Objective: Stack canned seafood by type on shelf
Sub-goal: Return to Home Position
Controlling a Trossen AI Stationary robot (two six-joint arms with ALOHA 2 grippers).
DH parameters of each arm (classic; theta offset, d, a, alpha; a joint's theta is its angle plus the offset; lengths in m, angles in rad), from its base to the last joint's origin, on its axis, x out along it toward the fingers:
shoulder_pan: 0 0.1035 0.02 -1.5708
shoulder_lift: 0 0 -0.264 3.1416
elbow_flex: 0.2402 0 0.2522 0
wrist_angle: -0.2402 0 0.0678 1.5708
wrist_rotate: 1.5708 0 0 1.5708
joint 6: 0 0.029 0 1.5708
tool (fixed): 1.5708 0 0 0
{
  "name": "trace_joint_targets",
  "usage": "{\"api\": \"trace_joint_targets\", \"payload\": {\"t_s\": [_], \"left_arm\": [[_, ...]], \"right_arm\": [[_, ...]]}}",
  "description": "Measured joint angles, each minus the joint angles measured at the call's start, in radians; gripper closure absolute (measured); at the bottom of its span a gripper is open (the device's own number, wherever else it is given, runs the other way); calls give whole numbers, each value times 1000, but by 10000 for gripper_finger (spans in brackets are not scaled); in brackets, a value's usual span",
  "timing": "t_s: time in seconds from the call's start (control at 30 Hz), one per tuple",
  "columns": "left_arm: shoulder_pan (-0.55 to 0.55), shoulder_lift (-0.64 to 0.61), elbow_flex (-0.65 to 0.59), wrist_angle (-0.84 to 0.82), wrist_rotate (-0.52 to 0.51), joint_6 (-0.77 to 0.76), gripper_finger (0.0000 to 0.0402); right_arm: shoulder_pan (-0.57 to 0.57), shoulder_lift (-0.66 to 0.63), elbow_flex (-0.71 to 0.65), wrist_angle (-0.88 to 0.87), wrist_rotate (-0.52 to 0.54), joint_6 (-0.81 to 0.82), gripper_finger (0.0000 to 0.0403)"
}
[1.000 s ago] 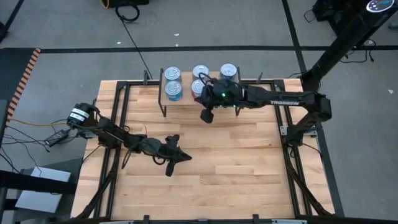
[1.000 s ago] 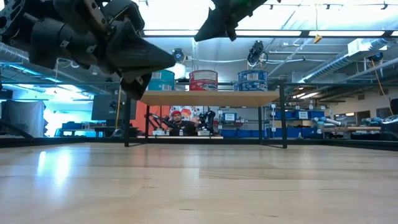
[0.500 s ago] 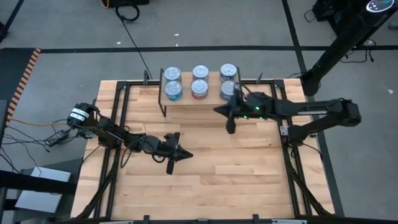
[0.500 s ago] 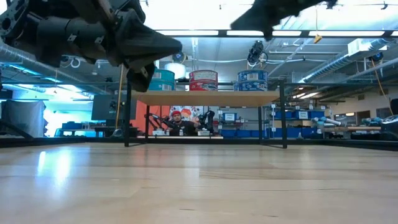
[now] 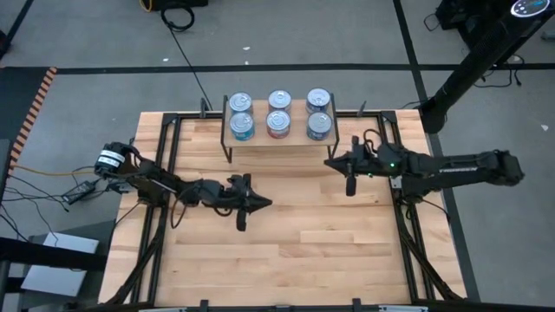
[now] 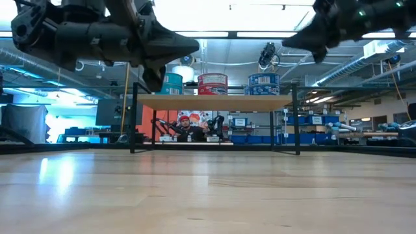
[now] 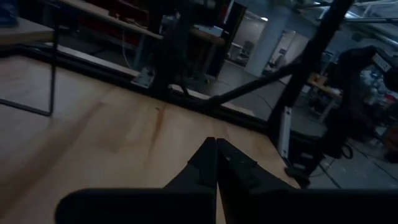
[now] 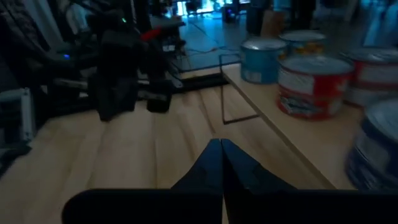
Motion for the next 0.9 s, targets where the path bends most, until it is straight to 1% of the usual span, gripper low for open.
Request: {"api": "trace_joint_targets", "payload": {"t_s": [0.13, 0.27, 0.37, 0.5, 0.6, 0.9], "left_arm": [[19, 0, 0, -2, -3, 2, 395], [38, 0, 0, -4, -4, 3, 395], [50, 0, 0, -8, -4, 15, 395], [58, 0, 0, -4, -18, 73, 395], [66, 0, 0, -3, -22, 77, 395], [74, 0, 0, -3, -24, 75, 395]], "right_arm": [[5, -75, -90, 6, 59, -9, 397], [5, -122, -155, -18, 63, 1, 391], [11, -155, -197, 5, 55, 30, 391], [24, -216, -274, 45, 37, -3, 399], [24, -281, -330, 79, 13, 16, 398], [25, -491, -432, 60, -2, 26, 401]]}}
